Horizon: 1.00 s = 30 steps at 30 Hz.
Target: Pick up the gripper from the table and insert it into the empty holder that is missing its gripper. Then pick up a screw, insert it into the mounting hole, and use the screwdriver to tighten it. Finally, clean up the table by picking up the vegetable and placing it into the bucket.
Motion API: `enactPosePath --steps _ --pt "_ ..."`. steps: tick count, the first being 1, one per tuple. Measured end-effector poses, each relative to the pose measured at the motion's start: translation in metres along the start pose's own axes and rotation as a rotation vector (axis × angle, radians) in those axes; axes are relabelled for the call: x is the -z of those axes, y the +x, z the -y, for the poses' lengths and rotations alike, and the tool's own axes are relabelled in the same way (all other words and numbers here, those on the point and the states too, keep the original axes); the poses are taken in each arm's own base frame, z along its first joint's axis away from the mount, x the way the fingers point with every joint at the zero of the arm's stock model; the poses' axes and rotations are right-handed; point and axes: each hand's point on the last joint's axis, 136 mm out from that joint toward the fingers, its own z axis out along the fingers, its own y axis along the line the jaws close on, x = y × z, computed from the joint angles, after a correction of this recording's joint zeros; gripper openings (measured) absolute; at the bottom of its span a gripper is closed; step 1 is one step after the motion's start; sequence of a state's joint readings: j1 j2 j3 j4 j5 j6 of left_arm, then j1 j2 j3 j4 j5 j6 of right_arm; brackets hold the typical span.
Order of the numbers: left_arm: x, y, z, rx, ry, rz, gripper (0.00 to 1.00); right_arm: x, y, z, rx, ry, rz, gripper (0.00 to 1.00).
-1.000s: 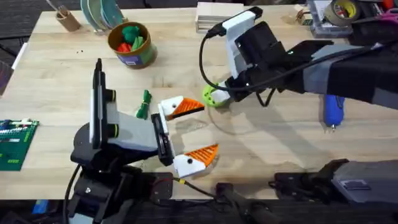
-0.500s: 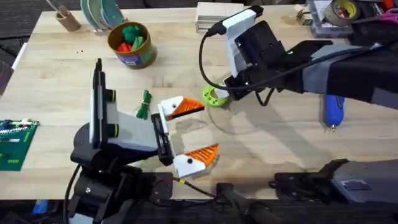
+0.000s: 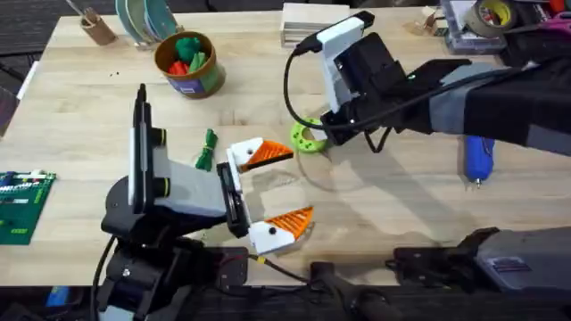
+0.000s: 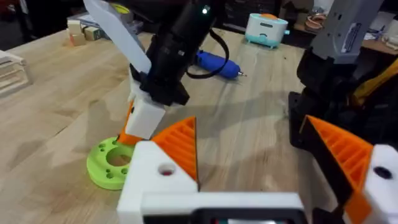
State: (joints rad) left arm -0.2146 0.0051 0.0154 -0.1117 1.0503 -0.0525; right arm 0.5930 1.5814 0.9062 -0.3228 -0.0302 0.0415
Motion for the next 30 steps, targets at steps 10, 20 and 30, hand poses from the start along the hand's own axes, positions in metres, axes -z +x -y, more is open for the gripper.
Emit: enactPosePath --steps 10,20,30 --pt "0.0 0.0 0.0 0.0 0.0 0.0 0.993 0.0 0.0 0.0 -0.003 0.0 0.001 0.135" --pt "0.0 0.0 0.0 0.0 0.0 0.0 0.993 0.0 -0.001 0.0 -0.003 0.0 0.003 0.039" --pt "0.0 0.0 0.0 0.0 0.0 0.0 0.993 0.014 -0.005 0.002 0.029 0.021 -0.011 0.017"
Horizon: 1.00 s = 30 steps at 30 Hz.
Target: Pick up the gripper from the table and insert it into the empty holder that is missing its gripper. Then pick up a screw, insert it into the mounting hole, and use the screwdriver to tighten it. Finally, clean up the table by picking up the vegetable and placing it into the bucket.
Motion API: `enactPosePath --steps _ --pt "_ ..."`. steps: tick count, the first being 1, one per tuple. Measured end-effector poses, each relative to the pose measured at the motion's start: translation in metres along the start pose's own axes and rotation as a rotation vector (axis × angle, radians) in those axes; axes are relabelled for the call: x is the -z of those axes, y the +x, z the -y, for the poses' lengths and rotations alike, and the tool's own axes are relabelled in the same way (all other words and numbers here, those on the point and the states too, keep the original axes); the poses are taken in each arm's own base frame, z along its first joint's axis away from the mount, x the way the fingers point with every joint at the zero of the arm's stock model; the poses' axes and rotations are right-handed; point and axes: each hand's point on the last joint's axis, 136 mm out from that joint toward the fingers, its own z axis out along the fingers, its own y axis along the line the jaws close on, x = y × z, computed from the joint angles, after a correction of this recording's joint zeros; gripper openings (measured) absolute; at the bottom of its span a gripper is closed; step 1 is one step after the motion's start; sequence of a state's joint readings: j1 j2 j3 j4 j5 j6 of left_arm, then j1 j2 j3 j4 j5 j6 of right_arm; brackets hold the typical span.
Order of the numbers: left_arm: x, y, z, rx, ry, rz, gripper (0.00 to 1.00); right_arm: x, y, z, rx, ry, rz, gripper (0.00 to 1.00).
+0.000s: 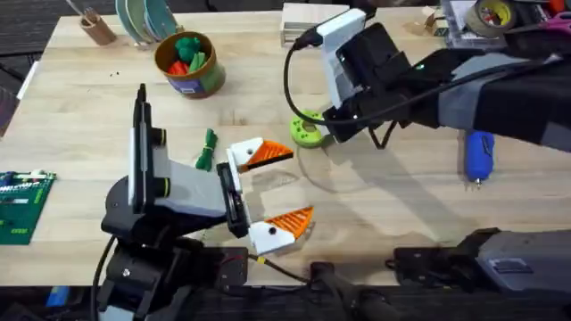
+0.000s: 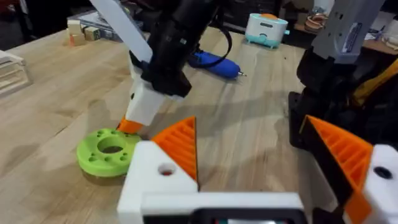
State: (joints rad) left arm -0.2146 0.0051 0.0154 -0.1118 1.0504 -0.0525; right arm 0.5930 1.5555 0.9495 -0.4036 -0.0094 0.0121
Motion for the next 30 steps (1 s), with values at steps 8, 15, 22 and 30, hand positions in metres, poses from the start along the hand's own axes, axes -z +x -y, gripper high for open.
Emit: enactPosePath --steps 8,15,22,30 --pt "0.0 0.0 0.0 0.0 0.0 0.0 0.992 0.006 -0.004 0.008 0.076 0.049 -0.009 0.011" --pt "0.0 0.0 0.0 0.0 0.0 0.0 0.993 0.007 0.011 0.014 0.179 0.078 -0.074 0.009" --pt "0.0 0.0 0.0 0.0 0.0 0.0 0.992 0.008 0.016 0.017 0.243 0.089 -0.102 0.009" --pt "0.0 0.0 0.0 0.0 0.0 0.0 0.994 0.008 0.018 0.017 0.261 0.091 -0.108 0.009"
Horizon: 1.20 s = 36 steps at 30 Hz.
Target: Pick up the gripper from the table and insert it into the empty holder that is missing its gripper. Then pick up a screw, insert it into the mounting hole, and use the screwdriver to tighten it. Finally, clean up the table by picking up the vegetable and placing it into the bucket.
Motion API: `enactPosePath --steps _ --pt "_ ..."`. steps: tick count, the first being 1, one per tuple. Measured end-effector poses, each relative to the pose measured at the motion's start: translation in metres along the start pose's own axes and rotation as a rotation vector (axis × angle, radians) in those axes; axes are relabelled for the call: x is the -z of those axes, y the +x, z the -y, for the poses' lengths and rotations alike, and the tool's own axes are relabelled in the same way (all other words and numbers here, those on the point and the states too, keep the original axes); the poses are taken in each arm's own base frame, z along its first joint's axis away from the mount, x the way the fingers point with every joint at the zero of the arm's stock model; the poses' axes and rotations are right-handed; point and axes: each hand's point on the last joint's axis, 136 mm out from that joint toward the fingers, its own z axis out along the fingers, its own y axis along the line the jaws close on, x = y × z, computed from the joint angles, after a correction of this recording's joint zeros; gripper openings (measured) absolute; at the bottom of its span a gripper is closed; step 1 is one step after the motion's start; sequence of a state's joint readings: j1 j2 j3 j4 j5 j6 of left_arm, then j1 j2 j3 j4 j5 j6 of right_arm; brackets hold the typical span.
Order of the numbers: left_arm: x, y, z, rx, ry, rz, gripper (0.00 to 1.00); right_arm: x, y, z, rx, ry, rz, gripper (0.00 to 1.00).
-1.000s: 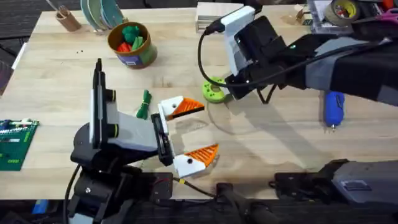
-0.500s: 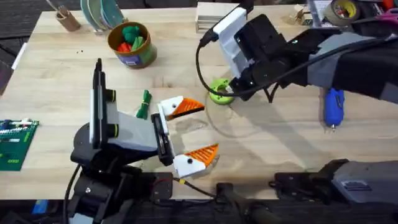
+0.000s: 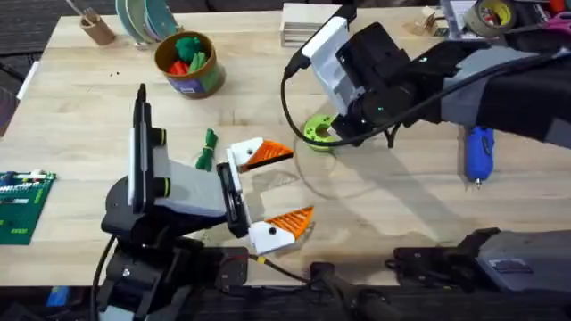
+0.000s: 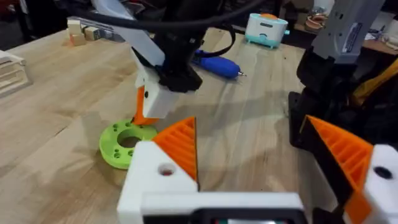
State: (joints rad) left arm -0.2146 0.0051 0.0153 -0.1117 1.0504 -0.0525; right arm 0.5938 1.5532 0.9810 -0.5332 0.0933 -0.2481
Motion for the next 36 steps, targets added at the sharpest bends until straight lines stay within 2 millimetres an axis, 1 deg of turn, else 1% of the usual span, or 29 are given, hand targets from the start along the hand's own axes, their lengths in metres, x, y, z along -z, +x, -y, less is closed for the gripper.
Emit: enactPosePath --steps 5,9,22,26,33,36 --pt "0.0 0.0 0.0 0.0 0.0 0.0 0.994 -0.002 0.001 0.0 0.001 -0.001 -0.006 0.009" --pt "0.0 0.0 0.0 0.0 0.0 0.0 0.994 -0.012 0.006 -0.002 0.006 -0.009 -0.04 0.008" --pt "0.0 0.0 0.0 0.0 0.0 0.0 0.994 -0.012 0.003 -0.001 0.01 -0.008 -0.033 0.008" --pt "0.0 0.0 0.0 0.0 0.0 0.0 0.994 -0.008 0.002 0.0 0.009 -0.002 -0.026 0.008" --pt "0.0 0.0 0.0 0.0 0.0 0.0 0.992 0.014 -0.009 0.005 0.004 0.021 0.047 0.008" --pt "0.0 0.0 0.0 0.0 0.0 0.0 0.993 0.016 -0.01 0.005 0.004 0.025 0.053 0.008"
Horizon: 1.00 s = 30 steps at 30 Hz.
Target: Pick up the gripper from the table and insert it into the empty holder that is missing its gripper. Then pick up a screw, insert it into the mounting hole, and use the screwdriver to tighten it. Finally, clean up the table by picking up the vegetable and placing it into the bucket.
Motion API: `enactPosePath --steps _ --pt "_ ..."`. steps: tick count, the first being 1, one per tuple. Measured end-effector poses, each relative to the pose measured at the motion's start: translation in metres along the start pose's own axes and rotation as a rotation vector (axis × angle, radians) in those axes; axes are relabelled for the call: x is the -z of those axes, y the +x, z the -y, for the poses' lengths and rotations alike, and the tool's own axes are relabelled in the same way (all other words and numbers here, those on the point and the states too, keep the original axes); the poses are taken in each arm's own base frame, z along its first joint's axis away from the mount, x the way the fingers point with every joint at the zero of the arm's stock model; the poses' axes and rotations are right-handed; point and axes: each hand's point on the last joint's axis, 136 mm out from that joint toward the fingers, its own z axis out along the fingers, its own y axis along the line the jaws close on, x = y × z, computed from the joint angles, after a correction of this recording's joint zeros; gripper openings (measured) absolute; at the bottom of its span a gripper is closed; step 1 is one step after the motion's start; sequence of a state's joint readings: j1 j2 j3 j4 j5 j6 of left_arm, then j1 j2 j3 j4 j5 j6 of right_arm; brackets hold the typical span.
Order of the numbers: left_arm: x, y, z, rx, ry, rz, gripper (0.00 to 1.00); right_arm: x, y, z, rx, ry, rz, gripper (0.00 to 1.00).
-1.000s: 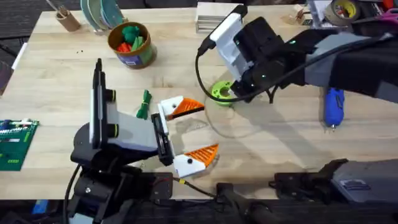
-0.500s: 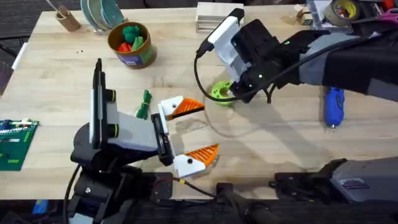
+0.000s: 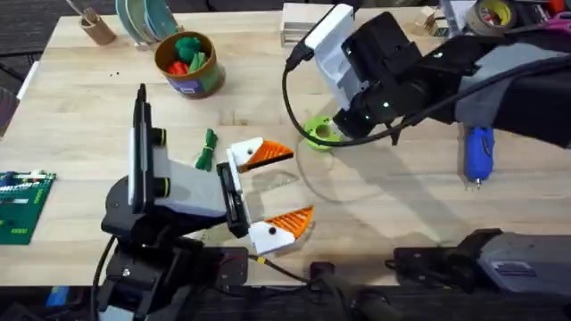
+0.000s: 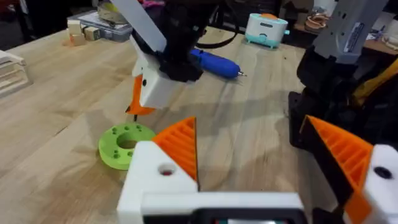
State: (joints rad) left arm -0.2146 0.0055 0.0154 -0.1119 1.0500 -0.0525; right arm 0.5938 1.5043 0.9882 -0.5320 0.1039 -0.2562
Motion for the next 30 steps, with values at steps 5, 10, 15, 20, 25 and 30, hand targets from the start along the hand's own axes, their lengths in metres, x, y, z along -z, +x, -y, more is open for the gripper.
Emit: enactPosePath --steps 5,10,15,20,25,30 --pt "0.0 0.0 0.0 0.0 0.0 0.0 0.993 0.0 0.004 -0.001 0.0 -0.003 -0.017 0.008" --pt "0.0 0.0 0.0 0.0 0.0 0.0 0.993 0.02 -0.003 0.002 0.0 -0.002 -0.013 0.008" --pt "0.0 0.0 0.0 0.0 0.0 0.0 0.993 0.068 -0.028 0.01 0.004 0.0 0.007 0.008" --pt "0.0 0.0 0.0 0.0 0.0 0.0 0.993 0.108 -0.06 0.008 0.026 -0.014 0.075 0.008" --pt "0.0 0.0 0.0 0.0 0.0 0.0 0.993 0.134 -0.084 -0.018 0.059 -0.101 0.146 0.008" --pt "0.0 0.0 0.0 0.0 0.0 0.0 0.993 0.155 -0.087 -0.053 0.113 -0.185 0.124 0.008"
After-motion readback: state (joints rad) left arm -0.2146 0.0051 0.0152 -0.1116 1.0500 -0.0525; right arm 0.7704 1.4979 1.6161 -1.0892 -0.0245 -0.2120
